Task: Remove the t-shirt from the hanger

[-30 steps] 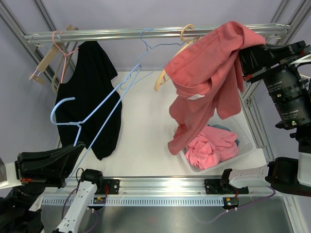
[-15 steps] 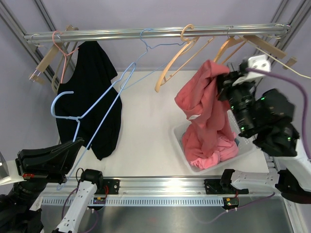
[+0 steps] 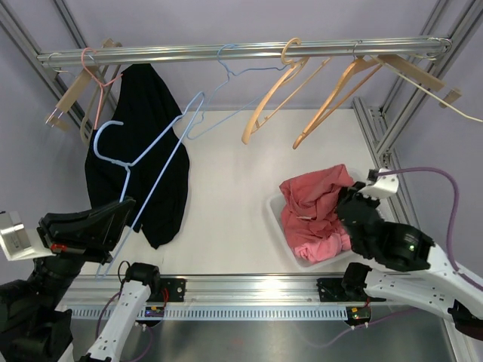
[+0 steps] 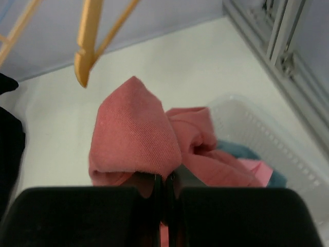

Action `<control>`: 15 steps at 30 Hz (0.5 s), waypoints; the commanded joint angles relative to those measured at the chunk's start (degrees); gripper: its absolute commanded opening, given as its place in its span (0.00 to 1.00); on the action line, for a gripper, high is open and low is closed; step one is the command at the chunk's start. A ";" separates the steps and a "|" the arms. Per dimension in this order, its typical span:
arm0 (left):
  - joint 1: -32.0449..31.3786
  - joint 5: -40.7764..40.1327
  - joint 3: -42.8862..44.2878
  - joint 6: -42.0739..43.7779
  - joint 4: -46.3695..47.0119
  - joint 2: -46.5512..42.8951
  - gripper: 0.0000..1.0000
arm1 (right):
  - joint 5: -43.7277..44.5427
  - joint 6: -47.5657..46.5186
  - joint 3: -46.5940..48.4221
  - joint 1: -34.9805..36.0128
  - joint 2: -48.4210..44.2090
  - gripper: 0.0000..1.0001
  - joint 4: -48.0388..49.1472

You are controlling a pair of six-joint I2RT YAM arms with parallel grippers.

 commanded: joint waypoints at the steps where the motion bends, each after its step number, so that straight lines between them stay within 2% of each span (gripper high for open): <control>1: -0.17 -2.79 -1.60 1.69 0.75 3.19 0.00 | -2.91 29.01 -10.48 -0.37 -1.32 0.00 -8.94; 2: -0.17 -3.32 -1.78 2.56 0.31 3.72 0.00 | -9.38 29.98 -13.56 -0.28 -2.11 0.00 -5.79; 3: -0.17 -4.28 -1.87 3.18 -0.30 3.98 0.00 | -11.45 36.35 -19.68 -0.37 -3.60 0.00 -3.41; 4: -0.17 -6.29 -1.78 4.05 -1.53 4.07 0.00 | -13.73 38.85 -22.61 -0.37 -4.31 0.00 -2.77; 6: -0.17 -7.54 -2.39 5.55 -2.42 4.16 0.00 | -13.67 44.81 -26.14 -0.37 -6.86 0.04 -5.48; 8: -0.17 -7.37 -3.44 5.56 -2.42 4.60 0.00 | -11.31 43.02 -24.41 -0.37 -10.62 0.11 -10.29; 10: -0.17 -7.36 -3.98 5.38 -2.33 4.95 0.00 | -10.68 37.06 -19.58 -0.37 -13.71 0.32 -10.07; 11: -0.17 -7.54 -4.50 5.38 -2.33 5.04 0.00 | -11.98 28.06 -18.18 -0.37 -15.90 0.46 -5.63; 13: -0.17 -8.50 -4.86 5.47 -2.42 5.39 0.00 | -17.84 23.07 -12.47 -0.28 -16.36 0.64 -3.92; 15: -0.17 -9.38 -5.38 5.56 -2.33 5.48 0.00 | -21.30 18.23 -6.43 -0.37 -14.26 0.66 -4.52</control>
